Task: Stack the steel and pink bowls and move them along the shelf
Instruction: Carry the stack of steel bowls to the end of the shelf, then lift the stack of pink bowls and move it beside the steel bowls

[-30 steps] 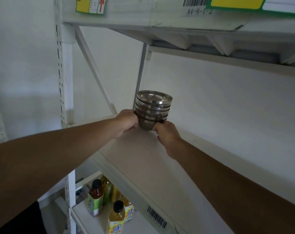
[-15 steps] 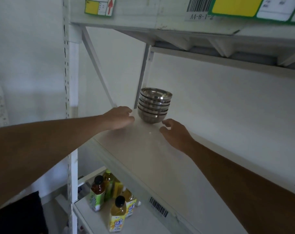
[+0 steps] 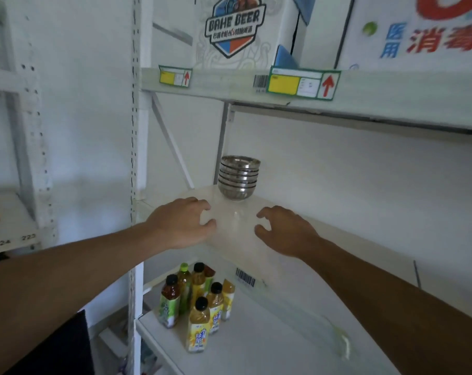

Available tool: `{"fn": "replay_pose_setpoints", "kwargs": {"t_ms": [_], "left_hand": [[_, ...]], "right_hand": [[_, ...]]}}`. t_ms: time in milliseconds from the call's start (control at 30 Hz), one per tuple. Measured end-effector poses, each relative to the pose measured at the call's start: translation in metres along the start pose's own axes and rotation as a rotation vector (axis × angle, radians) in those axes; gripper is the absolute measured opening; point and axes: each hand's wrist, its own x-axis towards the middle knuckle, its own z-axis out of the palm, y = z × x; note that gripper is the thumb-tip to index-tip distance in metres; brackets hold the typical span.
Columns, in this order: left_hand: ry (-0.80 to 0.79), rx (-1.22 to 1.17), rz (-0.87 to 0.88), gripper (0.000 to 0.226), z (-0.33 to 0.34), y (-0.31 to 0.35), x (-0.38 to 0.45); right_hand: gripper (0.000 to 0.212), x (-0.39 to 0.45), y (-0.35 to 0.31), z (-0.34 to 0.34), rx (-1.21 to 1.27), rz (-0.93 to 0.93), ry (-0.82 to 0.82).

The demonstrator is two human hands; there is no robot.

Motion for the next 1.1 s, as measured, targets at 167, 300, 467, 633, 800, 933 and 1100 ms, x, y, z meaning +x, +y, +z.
{"fn": "replay_pose_setpoints", "kwargs": {"t_ms": [167, 300, 467, 633, 800, 933, 1100], "left_hand": [[0.025, 0.066, -0.041, 0.068, -0.021, 0.047, -0.066], [0.020, 0.087, -0.054, 0.066, -0.025, 0.100, -0.120], [-0.036, 0.090, -0.039, 0.070, -0.024, 0.163, -0.175], [-0.041, 0.028, -0.007, 0.068, -0.018, 0.207, -0.202], [-0.046, -0.002, 0.105, 0.065, -0.006, 0.251, -0.218], [-0.056, -0.051, 0.266, 0.066, 0.019, 0.293, -0.234], [-0.117, -0.149, 0.387, 0.068, 0.047, 0.351, -0.251]], "right_hand": [[0.059, -0.067, 0.003, -0.020, -0.001, -0.049, 0.003], [0.063, -0.133, 0.023, -0.034, -0.003, -0.078, -0.010], [0.063, -0.211, 0.048, -0.053, 0.027, -0.036, -0.043], [0.063, -0.272, 0.058, -0.073, 0.035, 0.009, -0.010], [0.063, -0.333, 0.073, -0.089, 0.024, 0.128, 0.024], [0.062, -0.388, 0.091, -0.096, 0.032, 0.291, 0.026], [0.057, -0.460, 0.128, -0.107, -0.054, 0.426, 0.014]]}}
